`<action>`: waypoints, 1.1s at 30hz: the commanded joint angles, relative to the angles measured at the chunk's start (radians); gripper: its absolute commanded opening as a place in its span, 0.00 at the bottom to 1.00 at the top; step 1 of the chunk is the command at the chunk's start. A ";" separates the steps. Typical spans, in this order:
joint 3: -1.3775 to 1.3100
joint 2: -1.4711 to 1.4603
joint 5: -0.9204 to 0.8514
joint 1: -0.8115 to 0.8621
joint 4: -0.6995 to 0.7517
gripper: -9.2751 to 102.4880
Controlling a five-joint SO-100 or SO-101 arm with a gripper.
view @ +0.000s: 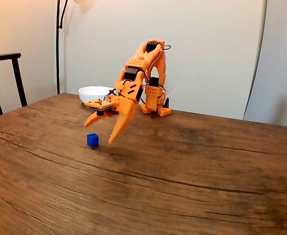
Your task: Grasp the cube and drop it in the bowl
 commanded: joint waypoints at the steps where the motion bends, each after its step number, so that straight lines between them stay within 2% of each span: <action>1: -0.044 0.003 -0.006 -0.006 -0.015 0.60; 15: -0.031 -0.020 -0.005 0.025 -0.017 0.60; 21: -0.026 -0.084 -0.025 0.040 -0.160 0.60; 33: 0.025 -0.112 -0.044 0.049 -0.167 0.60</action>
